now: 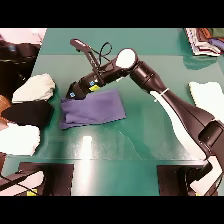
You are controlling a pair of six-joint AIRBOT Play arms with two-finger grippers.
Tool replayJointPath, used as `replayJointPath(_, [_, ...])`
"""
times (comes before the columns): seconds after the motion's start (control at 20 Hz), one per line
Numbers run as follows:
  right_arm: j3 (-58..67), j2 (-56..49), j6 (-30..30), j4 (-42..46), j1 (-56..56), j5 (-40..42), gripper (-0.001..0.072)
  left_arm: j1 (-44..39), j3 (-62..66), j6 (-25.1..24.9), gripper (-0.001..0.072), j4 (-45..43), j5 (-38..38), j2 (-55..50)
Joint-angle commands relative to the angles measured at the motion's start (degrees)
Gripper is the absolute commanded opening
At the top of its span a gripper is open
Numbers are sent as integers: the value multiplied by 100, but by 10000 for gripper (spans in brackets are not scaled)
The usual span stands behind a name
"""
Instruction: Fold the shirts.
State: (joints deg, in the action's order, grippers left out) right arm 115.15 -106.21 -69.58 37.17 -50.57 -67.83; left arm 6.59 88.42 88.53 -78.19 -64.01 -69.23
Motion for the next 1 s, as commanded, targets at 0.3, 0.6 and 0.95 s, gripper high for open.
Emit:
replayJointPath(0.3, [-3034, 1497, -520, 1241, 2100, -223, 441, 391, -7, -48, 24, -63, -299, 238])
replayJointPath(0.6, [-4199, 909, -380, 170, 2881, 42, 627, 391, -11, -48, 24, 199, -243, 234])
replayJointPath(0.95, [-2874, -573, -321, -673, 1755, -7, 570, 391, -11, -50, 24, 216, -249, 232])
